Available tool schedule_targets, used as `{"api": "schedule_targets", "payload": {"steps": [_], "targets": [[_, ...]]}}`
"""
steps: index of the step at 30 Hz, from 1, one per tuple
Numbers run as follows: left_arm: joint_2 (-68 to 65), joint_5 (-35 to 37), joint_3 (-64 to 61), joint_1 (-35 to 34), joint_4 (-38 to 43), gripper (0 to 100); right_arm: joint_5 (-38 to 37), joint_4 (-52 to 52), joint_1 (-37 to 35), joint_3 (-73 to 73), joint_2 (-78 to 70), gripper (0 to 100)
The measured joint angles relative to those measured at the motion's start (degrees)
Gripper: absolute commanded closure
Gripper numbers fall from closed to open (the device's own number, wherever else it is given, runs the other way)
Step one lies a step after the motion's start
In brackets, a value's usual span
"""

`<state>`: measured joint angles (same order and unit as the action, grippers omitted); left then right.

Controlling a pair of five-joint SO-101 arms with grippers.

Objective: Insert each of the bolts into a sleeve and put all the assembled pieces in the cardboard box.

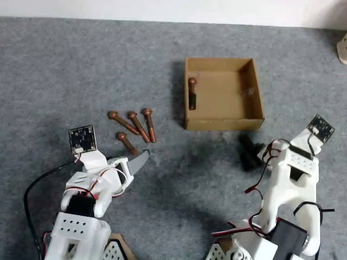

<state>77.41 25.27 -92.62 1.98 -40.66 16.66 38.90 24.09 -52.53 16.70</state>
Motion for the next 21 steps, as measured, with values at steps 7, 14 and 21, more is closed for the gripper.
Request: {"api": "schedule_targets", "payload": {"steps": [7,14,21], "targets": [[0.0,0.0,0.0,0.0,0.0,63,0.3,-1.5,-0.3,0.0,0.0,81.7],[0.0,0.0,0.0,0.0,0.0,63,3.7,-1.6,-1.2,0.0,0.0,81.7],[0.0,0.0,0.0,0.0,0.0,63,4.2,-1.9,-3.7,0.1,0.0,81.7]]}}
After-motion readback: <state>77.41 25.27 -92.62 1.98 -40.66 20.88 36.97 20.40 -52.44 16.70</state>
